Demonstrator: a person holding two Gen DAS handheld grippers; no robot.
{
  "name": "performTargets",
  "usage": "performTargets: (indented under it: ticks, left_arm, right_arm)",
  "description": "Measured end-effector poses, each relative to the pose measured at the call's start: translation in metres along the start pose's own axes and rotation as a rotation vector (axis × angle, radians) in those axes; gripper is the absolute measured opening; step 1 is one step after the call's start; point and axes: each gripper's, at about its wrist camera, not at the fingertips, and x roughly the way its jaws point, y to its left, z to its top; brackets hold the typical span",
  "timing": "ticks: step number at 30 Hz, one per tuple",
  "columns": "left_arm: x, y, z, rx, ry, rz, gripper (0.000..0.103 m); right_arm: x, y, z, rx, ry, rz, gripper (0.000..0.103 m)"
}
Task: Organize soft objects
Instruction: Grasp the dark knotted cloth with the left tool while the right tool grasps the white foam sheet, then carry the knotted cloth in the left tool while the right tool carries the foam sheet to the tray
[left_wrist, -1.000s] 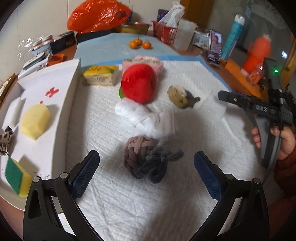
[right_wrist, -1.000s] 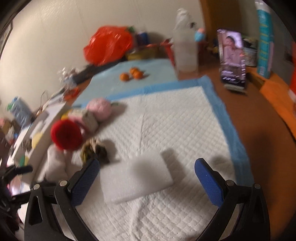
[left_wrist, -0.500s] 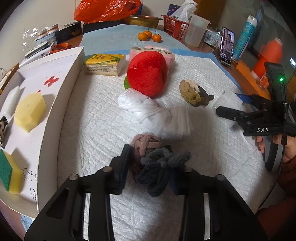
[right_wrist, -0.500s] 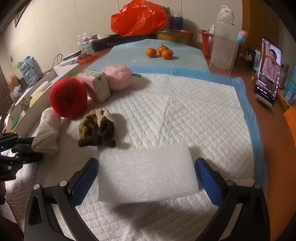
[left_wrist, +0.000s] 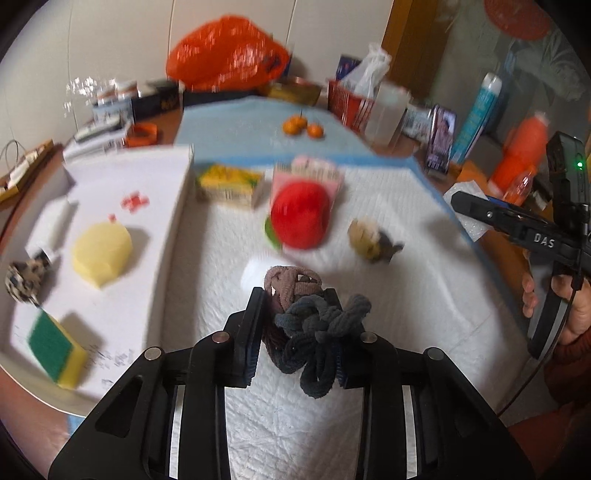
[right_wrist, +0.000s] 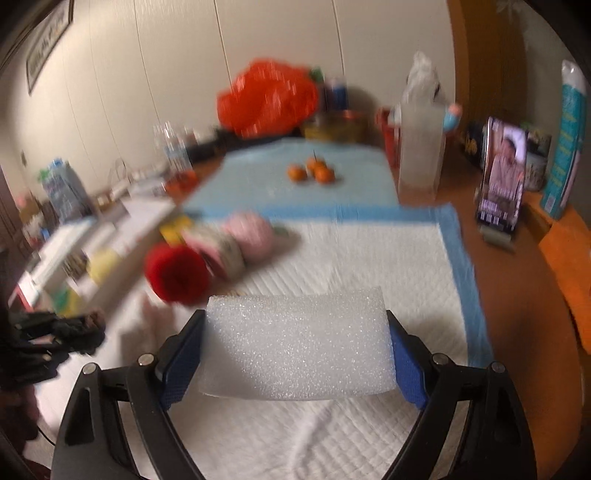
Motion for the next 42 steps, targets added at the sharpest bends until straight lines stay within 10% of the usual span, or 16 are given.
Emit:
performTargets:
  ticks: [16,42]
  left_arm:
    - [-0.155,0.008,0.084,-0.022,-0.423,0.041,0.031]
    - [-0.161,0.058,0.063,-0.128,-0.411,0.081,0.031]
  right_arm:
    - [-0.105,0.086,0.094,0.032,-0.394,0.163,0.09]
    - [-0.085,0.145,0.081,-0.01,-0.351,0.24,0.09]
